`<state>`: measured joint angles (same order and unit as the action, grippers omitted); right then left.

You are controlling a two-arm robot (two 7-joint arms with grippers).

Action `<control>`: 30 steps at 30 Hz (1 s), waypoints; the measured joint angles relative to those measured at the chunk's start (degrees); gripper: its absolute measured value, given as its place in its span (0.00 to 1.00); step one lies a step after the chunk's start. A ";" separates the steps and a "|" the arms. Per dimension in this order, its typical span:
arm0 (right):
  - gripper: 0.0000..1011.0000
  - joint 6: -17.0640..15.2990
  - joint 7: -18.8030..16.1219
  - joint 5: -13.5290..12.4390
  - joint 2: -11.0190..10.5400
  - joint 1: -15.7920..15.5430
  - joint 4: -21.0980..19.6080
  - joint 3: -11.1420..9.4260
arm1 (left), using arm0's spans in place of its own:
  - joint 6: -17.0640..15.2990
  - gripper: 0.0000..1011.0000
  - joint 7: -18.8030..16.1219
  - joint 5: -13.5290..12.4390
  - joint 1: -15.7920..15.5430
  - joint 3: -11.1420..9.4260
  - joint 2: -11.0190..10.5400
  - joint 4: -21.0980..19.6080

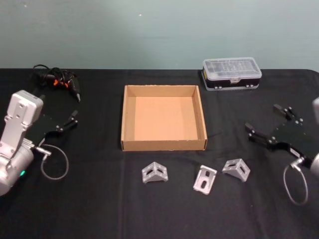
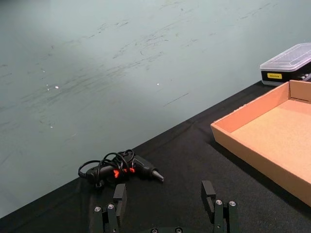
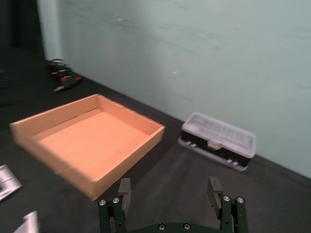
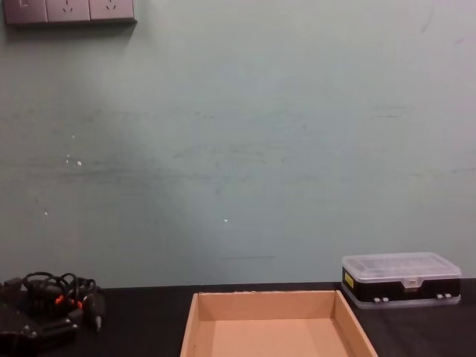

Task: Use one hand to pick up the angle iron from the table and place it into the box.

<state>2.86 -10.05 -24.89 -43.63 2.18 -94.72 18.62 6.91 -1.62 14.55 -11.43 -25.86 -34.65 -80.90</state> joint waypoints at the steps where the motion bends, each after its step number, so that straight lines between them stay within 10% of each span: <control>1: 0.99 -0.66 -1.52 -1.43 -1.33 -1.29 -1.38 -0.90 | 0.00 1.00 0.00 0.00 0.00 0.00 0.00 0.00; 16: 0.99 -7.91 -14.92 -8.02 -10.83 -9.25 -7.03 -4.13 | 0.00 1.00 0.00 0.00 0.00 0.00 0.00 0.00; 30: 0.99 -12.29 -17.16 -1.85 -6.84 -3.42 -3.88 0.40 | 0.00 1.00 0.00 0.00 0.00 0.00 0.00 0.00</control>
<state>-9.42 -27.21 -26.73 -50.47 -1.24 -98.60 19.02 6.91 -1.62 14.55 -11.43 -25.86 -34.65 -80.90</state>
